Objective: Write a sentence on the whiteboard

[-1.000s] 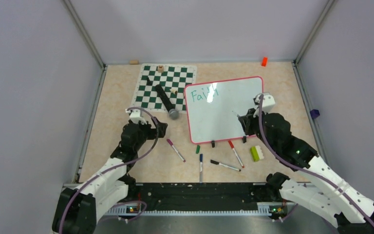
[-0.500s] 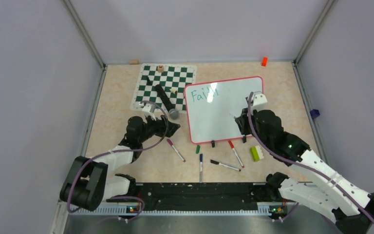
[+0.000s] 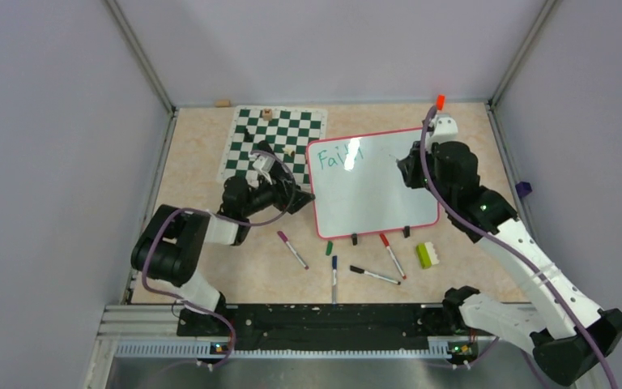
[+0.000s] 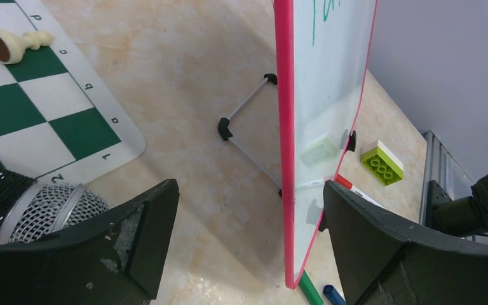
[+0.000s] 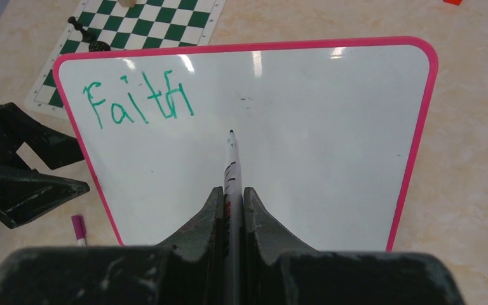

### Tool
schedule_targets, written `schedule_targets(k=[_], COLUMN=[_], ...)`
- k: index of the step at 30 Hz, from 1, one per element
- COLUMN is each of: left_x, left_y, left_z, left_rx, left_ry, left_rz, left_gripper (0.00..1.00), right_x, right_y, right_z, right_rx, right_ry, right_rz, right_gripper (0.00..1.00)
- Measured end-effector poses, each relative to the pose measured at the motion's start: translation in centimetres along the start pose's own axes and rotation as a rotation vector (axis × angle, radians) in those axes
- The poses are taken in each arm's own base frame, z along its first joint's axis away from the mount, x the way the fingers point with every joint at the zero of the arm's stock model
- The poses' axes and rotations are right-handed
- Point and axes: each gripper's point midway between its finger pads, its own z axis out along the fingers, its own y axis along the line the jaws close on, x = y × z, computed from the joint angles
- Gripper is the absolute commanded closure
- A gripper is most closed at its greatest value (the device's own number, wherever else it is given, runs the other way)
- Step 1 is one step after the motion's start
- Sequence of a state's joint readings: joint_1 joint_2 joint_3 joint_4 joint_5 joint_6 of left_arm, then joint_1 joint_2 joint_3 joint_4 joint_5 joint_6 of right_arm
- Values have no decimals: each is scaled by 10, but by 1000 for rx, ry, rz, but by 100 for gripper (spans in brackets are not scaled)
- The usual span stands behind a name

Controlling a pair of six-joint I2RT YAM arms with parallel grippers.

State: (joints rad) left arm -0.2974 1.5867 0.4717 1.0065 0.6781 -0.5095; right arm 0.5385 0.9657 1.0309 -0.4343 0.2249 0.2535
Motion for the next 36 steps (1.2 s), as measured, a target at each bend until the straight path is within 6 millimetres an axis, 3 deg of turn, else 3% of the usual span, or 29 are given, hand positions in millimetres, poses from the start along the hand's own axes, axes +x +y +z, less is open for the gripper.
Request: schedule_targets(k=[3,6,9,13,16,20,23,36], left_x=[4,4,8,15,17,18,12,2], left_y=[0,-6,-18,-29,-31,-32,-34,-38], left_z=[9,19,26,30,33,37,41,53], left_rx=[50,115,183,250,280,304,322,366], left_ry=[14,22,27,48,49,59,63,150], left_rz=[-14,-14,-6,-11,-21,-44,-39,-81], left_gripper=[9,13,26,30,51,71,98,100], right_x=[-5,-4,-6,-9,-9,-6,-4,-12], right_y=[-7,-8,-5,-1,1,1,0,1], right_z=[6,10,12,13,13,20,27,34], right_rx=[6,-4,-22,-44,-53,-50,-43,-43], right_ry=[0,10,5,-5,-6,11,18,-15], right_rz=[18,24,25,18,10,0,-8,-15], right_gripper=[100,100,100,100,100,100,100,100])
